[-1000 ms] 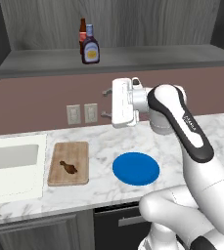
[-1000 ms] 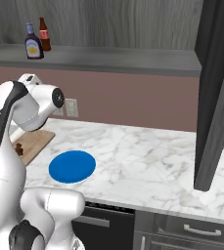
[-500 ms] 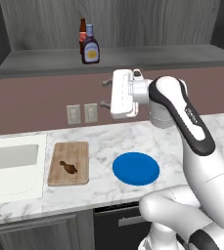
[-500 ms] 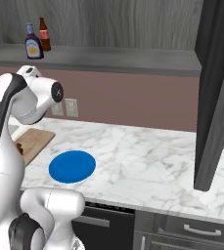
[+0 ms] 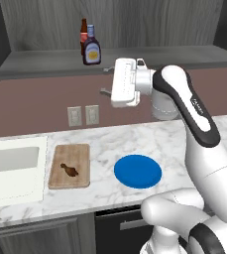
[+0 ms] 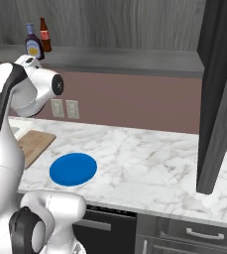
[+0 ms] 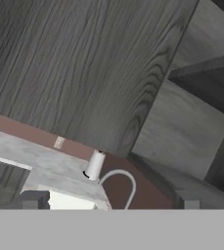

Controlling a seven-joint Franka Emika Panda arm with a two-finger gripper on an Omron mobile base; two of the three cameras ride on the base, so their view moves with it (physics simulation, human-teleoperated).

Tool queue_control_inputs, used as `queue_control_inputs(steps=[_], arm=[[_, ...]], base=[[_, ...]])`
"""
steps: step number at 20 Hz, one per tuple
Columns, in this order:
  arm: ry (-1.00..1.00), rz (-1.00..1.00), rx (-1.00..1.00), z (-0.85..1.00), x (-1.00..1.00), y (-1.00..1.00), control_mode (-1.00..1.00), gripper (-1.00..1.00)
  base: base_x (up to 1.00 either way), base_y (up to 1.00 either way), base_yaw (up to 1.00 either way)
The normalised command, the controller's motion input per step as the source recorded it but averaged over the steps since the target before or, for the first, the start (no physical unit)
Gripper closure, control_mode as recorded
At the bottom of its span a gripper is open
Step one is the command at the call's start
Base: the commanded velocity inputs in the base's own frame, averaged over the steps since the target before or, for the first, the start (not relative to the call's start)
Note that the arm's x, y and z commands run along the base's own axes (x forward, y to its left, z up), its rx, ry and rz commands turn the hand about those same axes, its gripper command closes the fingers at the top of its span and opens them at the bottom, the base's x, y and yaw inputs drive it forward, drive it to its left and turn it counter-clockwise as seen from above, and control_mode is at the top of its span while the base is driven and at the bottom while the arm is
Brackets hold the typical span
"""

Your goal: Pick the chicken drumstick from the plate and place it on the cutting board. Then pick the condiment bottle from the cabinet and place it next to the cutting board.

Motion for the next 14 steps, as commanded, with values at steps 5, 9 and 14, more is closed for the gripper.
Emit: queue_control_inputs(steps=[5,9,14], arm=[[0.0,0.0,0.04,0.35,0.15,0.0,-1.0,-1.0],[0.0,0.0,0.02,0.28,0.21,0.0,-1.0,-1.0],[0.0,0.0,0.0,0.24,0.27,0.0,-1.0,-1.0]], base=[[0.0,0.0,0.0],[0.0,0.0,0.0],[0.0,0.0,0.0]])
